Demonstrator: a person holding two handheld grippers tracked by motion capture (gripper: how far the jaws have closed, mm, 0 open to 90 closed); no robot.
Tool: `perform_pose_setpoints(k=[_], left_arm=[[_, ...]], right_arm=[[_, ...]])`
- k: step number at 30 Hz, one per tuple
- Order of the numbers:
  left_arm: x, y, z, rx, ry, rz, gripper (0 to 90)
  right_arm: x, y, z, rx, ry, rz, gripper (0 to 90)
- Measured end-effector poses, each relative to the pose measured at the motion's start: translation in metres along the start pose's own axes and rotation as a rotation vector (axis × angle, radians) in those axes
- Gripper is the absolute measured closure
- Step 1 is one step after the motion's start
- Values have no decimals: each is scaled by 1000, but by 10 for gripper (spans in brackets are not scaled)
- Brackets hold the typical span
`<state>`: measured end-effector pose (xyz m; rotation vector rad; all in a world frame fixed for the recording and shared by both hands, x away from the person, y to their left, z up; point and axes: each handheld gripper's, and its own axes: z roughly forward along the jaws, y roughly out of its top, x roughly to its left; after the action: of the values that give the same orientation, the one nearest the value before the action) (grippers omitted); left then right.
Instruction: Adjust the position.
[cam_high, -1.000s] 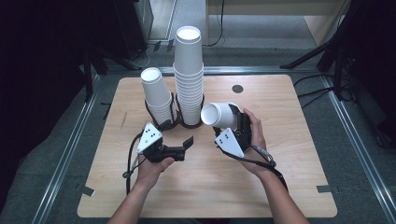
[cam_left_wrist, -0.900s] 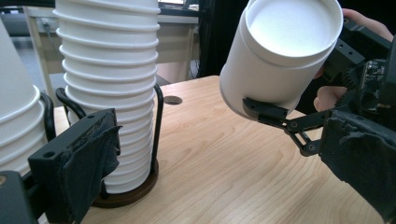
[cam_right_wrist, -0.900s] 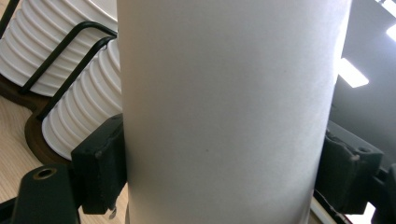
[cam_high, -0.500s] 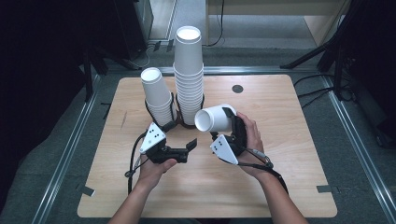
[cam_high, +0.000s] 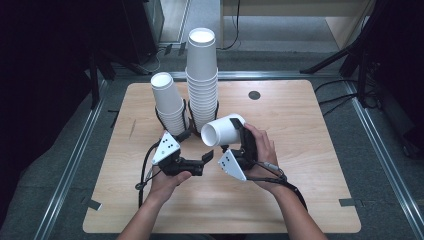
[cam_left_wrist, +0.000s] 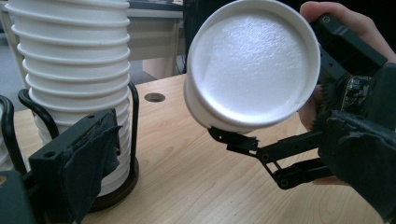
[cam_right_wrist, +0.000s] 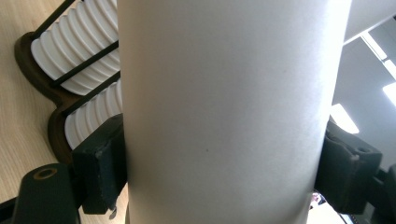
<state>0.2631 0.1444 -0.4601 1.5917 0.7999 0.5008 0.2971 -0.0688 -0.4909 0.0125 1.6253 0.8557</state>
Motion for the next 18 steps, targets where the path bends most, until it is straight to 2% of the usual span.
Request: perform_pose_setpoints(k=[8, 13, 18], left_arm=[[0, 1, 1, 1, -28, -13, 0], [-1, 2, 1, -2, -38, -17, 40], [-2, 1, 0, -30, -50, -38, 61]], right_arm=[[7, 6, 1, -26, 26, -31, 161], [11, 9, 1, -42, 40, -56, 161], [13, 11, 1, -55, 48, -58, 161]])
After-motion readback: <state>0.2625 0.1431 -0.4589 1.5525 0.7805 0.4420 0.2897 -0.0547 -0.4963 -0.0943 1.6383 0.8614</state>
